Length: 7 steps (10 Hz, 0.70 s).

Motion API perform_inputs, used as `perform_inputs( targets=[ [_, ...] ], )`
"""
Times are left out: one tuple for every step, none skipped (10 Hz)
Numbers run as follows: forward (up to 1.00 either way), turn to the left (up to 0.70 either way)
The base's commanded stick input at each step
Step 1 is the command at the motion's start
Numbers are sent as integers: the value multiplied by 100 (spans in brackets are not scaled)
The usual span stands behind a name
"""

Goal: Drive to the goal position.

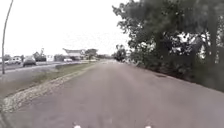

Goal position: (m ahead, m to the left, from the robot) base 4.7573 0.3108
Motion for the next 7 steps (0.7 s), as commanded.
perform_inputs(
  targets=[
    [70, 0],
    [70, 0],
    [70, 0],
    [70, 0],
    [70, 0],
    [70, 0],
    [70, 0]
  ],
)
